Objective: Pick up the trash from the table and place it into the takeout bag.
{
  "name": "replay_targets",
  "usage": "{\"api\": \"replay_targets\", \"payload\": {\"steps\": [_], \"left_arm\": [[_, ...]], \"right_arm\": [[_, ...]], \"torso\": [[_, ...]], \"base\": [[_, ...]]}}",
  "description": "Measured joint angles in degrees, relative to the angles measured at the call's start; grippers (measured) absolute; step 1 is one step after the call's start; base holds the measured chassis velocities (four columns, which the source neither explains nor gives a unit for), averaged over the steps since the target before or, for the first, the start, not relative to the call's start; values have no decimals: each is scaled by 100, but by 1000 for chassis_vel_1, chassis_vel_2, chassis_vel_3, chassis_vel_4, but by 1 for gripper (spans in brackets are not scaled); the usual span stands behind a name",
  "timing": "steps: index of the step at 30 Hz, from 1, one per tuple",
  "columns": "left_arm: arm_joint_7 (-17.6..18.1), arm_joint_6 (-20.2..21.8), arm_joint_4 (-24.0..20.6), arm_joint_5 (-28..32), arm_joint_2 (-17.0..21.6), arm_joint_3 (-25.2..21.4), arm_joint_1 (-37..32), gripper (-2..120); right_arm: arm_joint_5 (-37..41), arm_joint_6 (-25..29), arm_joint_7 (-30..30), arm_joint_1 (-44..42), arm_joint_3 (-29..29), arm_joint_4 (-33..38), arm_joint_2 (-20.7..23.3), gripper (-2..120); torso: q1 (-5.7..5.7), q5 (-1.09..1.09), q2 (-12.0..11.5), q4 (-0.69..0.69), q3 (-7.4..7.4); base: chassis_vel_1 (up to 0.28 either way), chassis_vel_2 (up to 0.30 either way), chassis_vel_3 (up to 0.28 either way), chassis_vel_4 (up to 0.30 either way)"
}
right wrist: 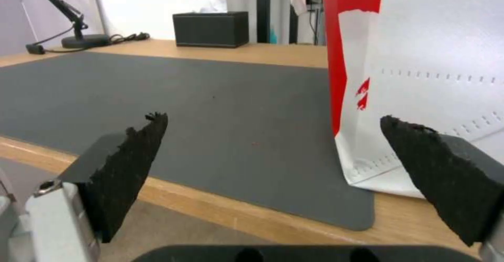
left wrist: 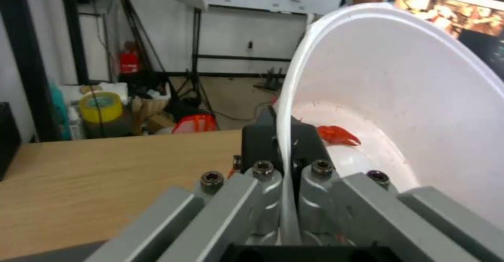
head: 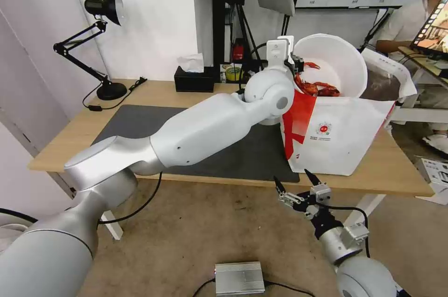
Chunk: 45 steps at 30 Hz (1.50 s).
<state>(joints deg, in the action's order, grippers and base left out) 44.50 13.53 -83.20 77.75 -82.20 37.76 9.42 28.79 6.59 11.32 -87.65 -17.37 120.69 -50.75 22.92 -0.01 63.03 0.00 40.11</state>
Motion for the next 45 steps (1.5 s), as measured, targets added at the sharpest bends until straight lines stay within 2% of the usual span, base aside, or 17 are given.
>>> {"api": "replay_targets", "payload": {"steps": [4, 6, 9, 12, 17, 18, 19, 21, 23, 25, 30, 31, 35, 40, 41, 43, 45], "left_arm": [[-21, 35, -40, 32, -20, 35, 0, 3], [-14, 88, -33, 43, -71, 36, 0, 15], [-11, 103, -29, 48, -88, 36, 0, 20], [6, 116, -12, 52, -96, 36, 17, 38], [20, 117, -34, 67, -37, -1, 39, 51], [28, 117, -84, 71, 29, -22, 41, 58], [28, 117, -84, 71, 29, -22, 41, 58], [29, 112, -265, 105, 250, -80, 27, 70], [30, 110, -342, 121, 348, -106, 3, 73], [34, 107, -501, 131, 541, -180, -78, 83], [30, 65, -898, 108, 967, -427, -356, 98], [30, 65, -898, 108, 967, -427, -356, 98], [-51, 21, -1474, 31, 1649, -713, -775, 100], [-69, 17, -1526, 12, 1722, -748, -826, 100], [-290, -7, -2036, -145, 2416, -1276, -1483, 100], [-447, -52, -2263, -212, 2756, -1582, -1826, 100], [-531, -88, -2349, -262, 2887, -1720, -1987, 100]], "right_arm": [[0, 0, 0, 0, 0, 0, 0, 100], [0, 0, 0, 0, 0, 0, 0, 100], [0, 0, 0, 0, 0, 0, 0, 100], [0, 0, 0, 0, 0, 0, 0, 100], [0, 0, 0, 0, 0, 0, 0, 100], [0, 0, 0, 0, 0, 0, 0, 100], [0, 0, 0, 0, 0, 0, 0, 100], [0, 0, 0, 0, 0, 0, 0, 100], [0, 0, 0, 0, 0, 0, 0, 100], [0, 0, 0, 0, 0, 0, 0, 100], [0, 0, 0, 0, 0, 0, 0, 100], [0, 0, 0, 0, 0, 0, 0, 100], [0, 0, 0, 1, 0, 0, 0, 100], [0, 0, 0, 0, 0, 0, 0, 100], [0, 0, 0, 0, 0, 0, 0, 100], [0, 0, -1, 0, 0, 1, 0, 100], [0, 0, 0, 0, 0, 0, 0, 100]], "torso": [[0, 0, 0, 0, 0], [0, 0, 0, -1, 0], [0, 0, 0, -1, 0], [0, 0, 0, 0, 0], [0, 0, 0, -1, 0], [0, 1, 0, -1, 0], [0, 1, 0, -1, 0], [0, 1, 0, -1, 0], [0, 1, 0, 0, 0], [0, 0, 0, 1, 0], [0, 0, 0, -2, 0], [0, 0, 0, -2, 0], [0, -1, 0, 0, 0], [0, -1, 0, 0, 0], [0, -2, 0, -1, 0], [0, -2, -1, 0, -1], [0, -3, -1, 4, 0]], "base": [[0, 0, 0, 0], [0, 0, 0, 0], [0, 0, 0, 0], [0, 0, 0, 0], [0, 0, 0, 0], [0, 0, 0, 0], [0, 0, 0, 0], [0, 0, 0, 0], [0, 0, 0, 0], [0, 0, 0, 0], [0, 0, 0, 0], [0, 0, 0, 0], [0, 0, 0, 0], [0, 0, 0, 0], [0, 0, 0, 0], [0, 0, 0, 0], [0, 0, 0, 0]]}}
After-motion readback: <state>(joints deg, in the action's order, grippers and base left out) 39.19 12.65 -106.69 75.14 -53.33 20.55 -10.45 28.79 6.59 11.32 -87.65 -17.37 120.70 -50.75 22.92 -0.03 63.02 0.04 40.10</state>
